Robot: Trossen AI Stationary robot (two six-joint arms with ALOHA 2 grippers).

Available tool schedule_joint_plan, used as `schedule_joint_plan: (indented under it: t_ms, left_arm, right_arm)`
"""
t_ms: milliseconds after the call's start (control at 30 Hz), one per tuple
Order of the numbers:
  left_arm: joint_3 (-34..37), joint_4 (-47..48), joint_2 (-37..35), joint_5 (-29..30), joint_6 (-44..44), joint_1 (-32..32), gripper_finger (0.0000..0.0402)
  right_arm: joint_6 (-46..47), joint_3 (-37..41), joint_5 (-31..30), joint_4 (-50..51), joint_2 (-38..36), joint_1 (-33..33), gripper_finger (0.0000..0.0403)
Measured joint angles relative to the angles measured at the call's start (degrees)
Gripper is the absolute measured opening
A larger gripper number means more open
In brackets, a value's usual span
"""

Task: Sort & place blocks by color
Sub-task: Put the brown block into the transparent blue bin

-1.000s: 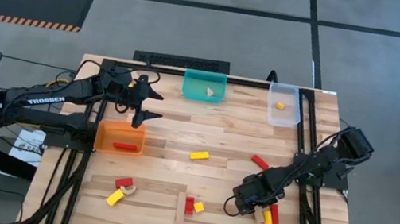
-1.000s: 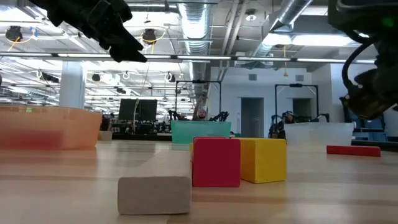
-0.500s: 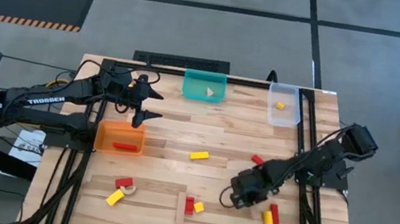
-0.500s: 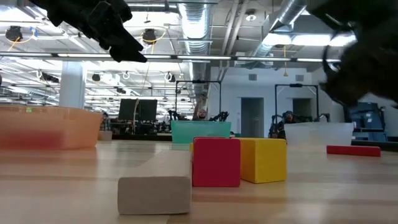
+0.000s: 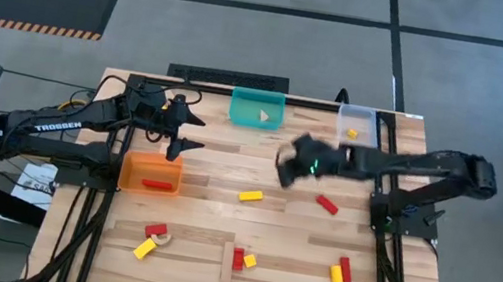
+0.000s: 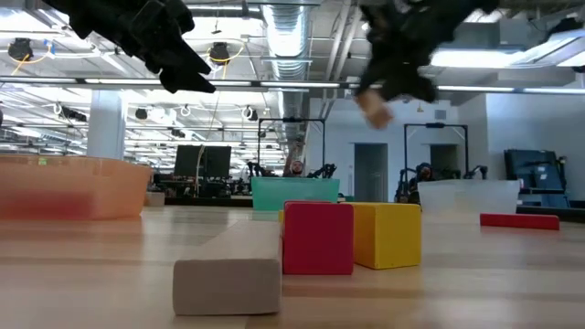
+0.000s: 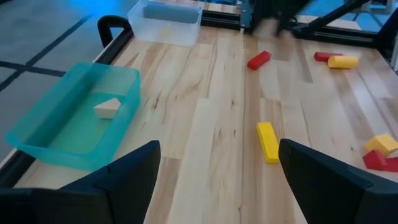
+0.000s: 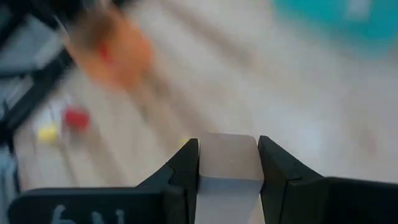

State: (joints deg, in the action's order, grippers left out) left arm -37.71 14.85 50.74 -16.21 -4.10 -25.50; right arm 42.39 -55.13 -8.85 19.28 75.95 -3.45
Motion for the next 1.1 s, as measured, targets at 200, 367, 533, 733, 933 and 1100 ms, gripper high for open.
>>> schedule_joint_plan:
  t_ms: [200, 367, 533, 733, 933, 1100]
  left_arm:
    - [0.00, -0.33, 0.00, 0.12, 4.18, 0.00, 0.0316]
    - [0.00, -0.18, 0.00, 1.95, 8.98, 0.02, 0.0316]
    - [0.00, -0.21, 0.00, 5.57, 13.76, 0.02, 0.0316]
    - [0.00, -0.16, 0.00, 8.42, 17.23, 0.02, 0.0316]
    - [0.00, -0.18, 0.00, 9.39, 19.35, 0.02, 0.0316]
    - [0.00, -0.17, 0.00, 9.69, 19.36, 0.05, 0.0316]
  right_arm:
    - [-17.75, -0.02, 5.25, -20.94, 5.60, -16.77, 0.0119]
    - [-18.91, -0.05, 9.95, -41.68, 15.02, -28.26, 0.0121]
    - [-18.91, -5.01, 10.37, -42.43, 24.54, -33.05, 0.0122]
    - [-20.21, -14.51, 10.48, -33.16, 31.77, -34.27, 0.0123]
    - [-24.03, -21.95, 10.50, -22.30, 35.14, -34.59, 0.0160]
    - [-27.76, -24.15, 10.51, -17.97, 35.01, -34.59, 0.0218]
